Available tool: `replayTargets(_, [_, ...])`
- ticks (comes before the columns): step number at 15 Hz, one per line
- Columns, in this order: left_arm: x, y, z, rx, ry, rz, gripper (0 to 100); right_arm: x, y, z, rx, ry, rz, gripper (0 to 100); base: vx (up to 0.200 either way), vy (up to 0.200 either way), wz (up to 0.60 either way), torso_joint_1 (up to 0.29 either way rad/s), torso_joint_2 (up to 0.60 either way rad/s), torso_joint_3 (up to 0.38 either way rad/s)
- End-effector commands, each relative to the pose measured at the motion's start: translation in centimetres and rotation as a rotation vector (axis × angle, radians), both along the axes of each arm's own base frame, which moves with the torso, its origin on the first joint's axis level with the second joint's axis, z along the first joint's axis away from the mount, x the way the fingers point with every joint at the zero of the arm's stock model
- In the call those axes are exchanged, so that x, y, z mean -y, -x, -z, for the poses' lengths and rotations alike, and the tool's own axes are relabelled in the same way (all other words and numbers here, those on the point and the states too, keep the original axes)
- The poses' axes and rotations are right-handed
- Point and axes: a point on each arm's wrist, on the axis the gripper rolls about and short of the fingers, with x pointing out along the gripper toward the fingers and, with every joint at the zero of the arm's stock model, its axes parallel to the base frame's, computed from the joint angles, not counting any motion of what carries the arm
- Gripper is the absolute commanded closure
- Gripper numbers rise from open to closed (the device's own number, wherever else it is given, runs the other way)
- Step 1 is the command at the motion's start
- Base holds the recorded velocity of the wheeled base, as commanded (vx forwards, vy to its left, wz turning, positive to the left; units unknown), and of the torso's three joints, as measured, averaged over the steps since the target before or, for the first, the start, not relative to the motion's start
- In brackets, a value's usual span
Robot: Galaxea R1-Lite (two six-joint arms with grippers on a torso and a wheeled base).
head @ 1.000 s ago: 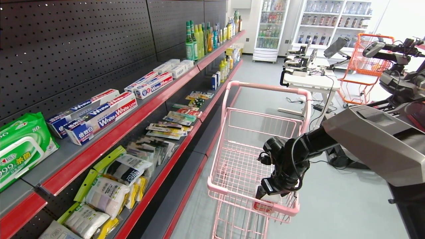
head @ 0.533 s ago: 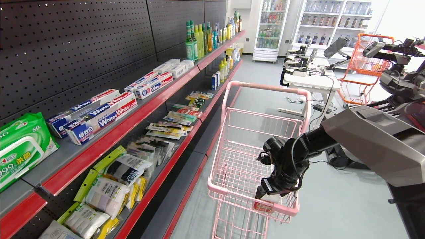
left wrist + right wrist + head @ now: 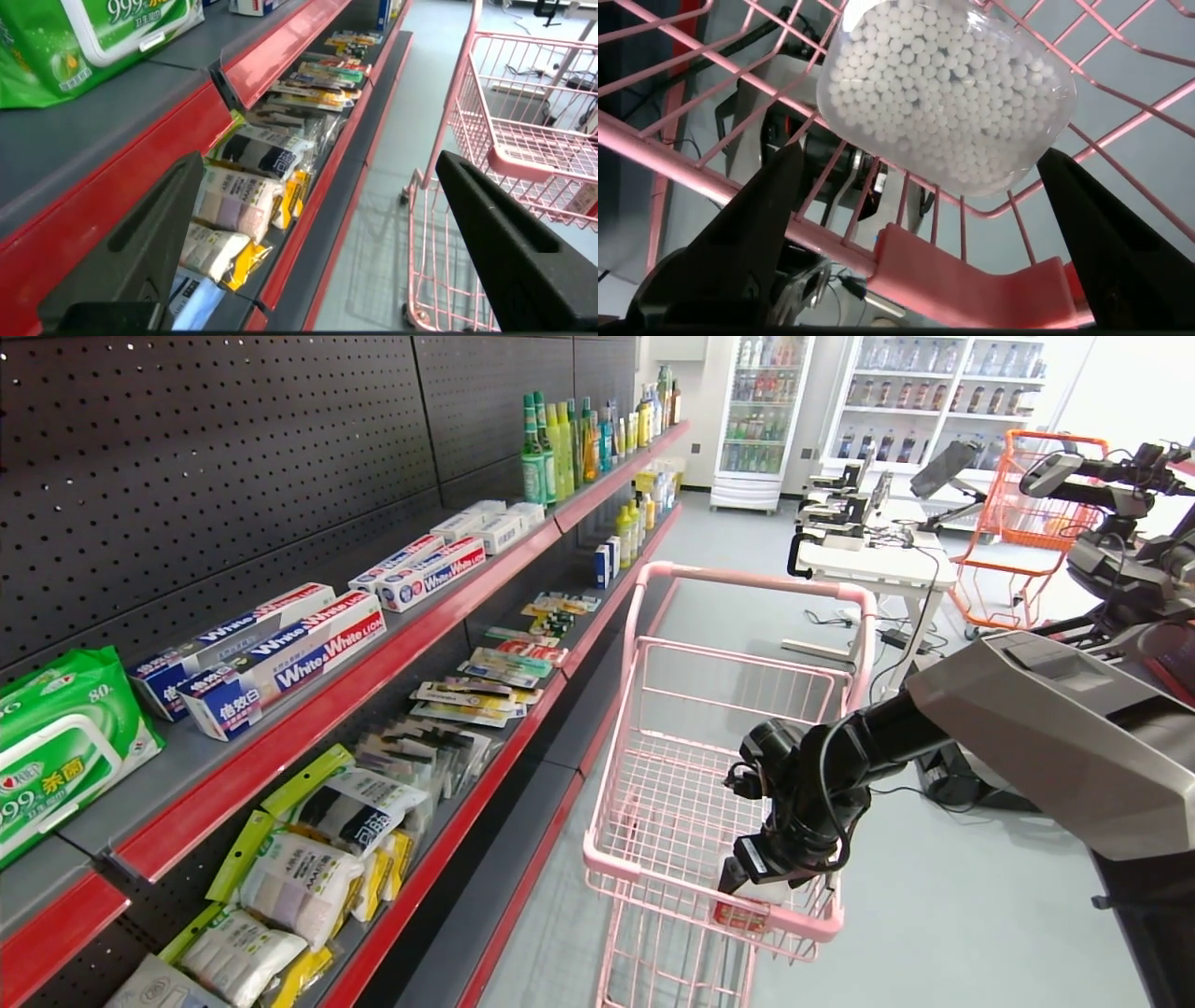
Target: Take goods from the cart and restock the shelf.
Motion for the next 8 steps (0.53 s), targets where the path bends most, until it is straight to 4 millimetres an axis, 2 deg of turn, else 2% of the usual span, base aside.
replayTargets(1, [0.00,-0.01,0.01,-0.002,0.000,-0.001,0,-0.06,0.07,0.02,-0.002,0.000,-0.002,0,0.000,0.000,0.00,-0.178,0.39,0.212])
replayTargets(5, [0.00,-0.01,0.01,-0.002,0.000,-0.001,0,0.01,0.11,0.01,-0.004,-0.001,-0.001,0,0.000,0.000,0.00,-0.212,0.50,0.277])
replayTargets(8, [0.00,-0.01,0.01,-0.002,0.000,-0.001,0,0.15,0.02,-0.32,0.002,-0.012,0.001,0,0.000,0.000,0.00,-0.074,0.17,0.106])
